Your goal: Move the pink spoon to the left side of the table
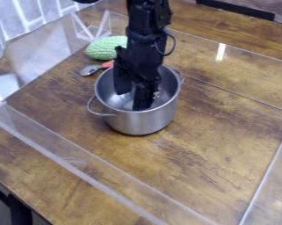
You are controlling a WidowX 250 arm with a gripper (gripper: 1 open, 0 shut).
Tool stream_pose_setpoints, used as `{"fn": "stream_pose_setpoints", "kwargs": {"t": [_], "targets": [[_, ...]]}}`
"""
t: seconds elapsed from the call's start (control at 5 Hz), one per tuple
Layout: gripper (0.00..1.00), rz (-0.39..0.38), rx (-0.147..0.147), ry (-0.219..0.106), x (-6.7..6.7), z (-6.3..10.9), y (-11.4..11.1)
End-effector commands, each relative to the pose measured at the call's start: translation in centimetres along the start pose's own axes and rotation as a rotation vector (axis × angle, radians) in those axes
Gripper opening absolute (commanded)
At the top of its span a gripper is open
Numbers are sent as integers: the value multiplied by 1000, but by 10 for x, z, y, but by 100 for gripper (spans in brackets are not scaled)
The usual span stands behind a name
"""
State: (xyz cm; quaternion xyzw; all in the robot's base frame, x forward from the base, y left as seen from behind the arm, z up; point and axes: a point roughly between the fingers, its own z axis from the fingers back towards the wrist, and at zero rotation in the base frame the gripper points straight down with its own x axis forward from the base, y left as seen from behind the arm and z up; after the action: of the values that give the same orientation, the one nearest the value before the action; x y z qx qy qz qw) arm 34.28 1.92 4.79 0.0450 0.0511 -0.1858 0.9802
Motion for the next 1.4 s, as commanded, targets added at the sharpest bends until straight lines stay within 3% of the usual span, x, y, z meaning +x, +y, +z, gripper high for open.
{"fn": "stream_pose_setpoints", "kwargs": {"t": [0.0,1.2], "targets": [[0,31,35,-101,-2,34,13],[0,31,30,-133,-1,35,14]]}}
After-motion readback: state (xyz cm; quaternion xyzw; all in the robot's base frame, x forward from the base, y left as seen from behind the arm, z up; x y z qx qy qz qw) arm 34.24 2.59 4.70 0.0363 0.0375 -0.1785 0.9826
